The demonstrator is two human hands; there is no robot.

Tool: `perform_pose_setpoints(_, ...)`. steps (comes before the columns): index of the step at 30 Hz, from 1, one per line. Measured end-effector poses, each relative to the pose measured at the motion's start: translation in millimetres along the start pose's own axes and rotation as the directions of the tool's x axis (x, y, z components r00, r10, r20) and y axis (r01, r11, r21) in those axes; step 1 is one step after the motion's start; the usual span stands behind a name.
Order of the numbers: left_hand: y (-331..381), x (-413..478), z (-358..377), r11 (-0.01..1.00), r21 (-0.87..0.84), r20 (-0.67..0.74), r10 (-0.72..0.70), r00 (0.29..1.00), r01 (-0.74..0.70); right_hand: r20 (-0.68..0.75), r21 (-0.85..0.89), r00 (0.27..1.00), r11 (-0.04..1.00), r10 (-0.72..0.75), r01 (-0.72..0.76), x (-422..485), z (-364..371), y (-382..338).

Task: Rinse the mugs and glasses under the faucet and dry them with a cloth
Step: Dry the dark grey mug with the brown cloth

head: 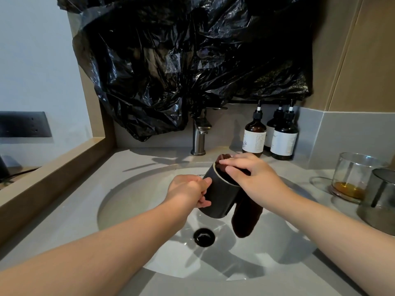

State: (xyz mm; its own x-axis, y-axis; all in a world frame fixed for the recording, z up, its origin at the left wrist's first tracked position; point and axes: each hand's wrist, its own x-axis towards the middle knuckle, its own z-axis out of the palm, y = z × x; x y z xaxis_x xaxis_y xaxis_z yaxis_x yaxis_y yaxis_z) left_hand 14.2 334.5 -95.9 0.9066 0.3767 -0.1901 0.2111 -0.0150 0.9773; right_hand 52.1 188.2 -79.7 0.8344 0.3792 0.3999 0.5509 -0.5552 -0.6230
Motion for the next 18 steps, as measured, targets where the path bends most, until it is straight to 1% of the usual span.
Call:
perform_pose_setpoints(3, -2, 1, -3, 0.999, -0.038, -0.007, 0.020, 1.000, -0.021, -0.030, 0.009, 0.999, 0.999, -0.036, 0.036, -2, -1, -1)
perform_pose_setpoints(6, 0, 0, -4, 0.999, -0.026, -0.019, 0.040, 0.999, -0.041, 0.008, 0.017, 0.999, 0.998, -0.053, 0.053, -1, -10, -4)
perform_pose_setpoints(7, 1, 0, -3, 0.999, -0.009, -0.011, 0.047, 0.999, -0.047, 0.021, 0.015, 0.999, 0.999, -0.033, 0.033, 0, -14, -3)
perform_pose_setpoints(9, 4, -3, -1, 0.997, 0.059, 0.017, 0.049, 0.999, -0.050, 0.021, 0.036, 0.998, 0.998, 0.056, -0.057, 3, -20, -1)
perform_pose_setpoints(11, 5, -4, 1, 0.981, 0.168, 0.066, 0.086, 0.994, -0.096, -0.054, 0.019, 0.992, 0.993, 0.117, -0.116, 4, -20, 2)
perform_pose_setpoints(13, 2, -8, 1, 0.958, 0.241, 0.115, 0.129, 0.985, -0.154, -0.156, -0.006, 0.984, 0.996, 0.087, -0.089, 3, -17, 3)
perform_pose_setpoints(14, 0, -9, 0, 0.954, 0.253, 0.120, 0.133, 0.984, -0.160, -0.175, 0.005, 0.983, 0.998, 0.056, -0.056, 1, -15, 2)
perform_pose_setpoints(16, 0, -7, 1, 0.962, 0.238, 0.094, 0.114, 0.989, -0.134, -0.139, 0.041, 0.990, 0.999, -0.021, 0.027, -3, -10, -3)
perform_pose_setpoints(18, 4, -4, 2, 0.984, 0.167, 0.034, 0.056, 0.998, -0.061, -0.056, 0.060, 0.996, 0.996, -0.066, 0.070, -4, -10, -7)
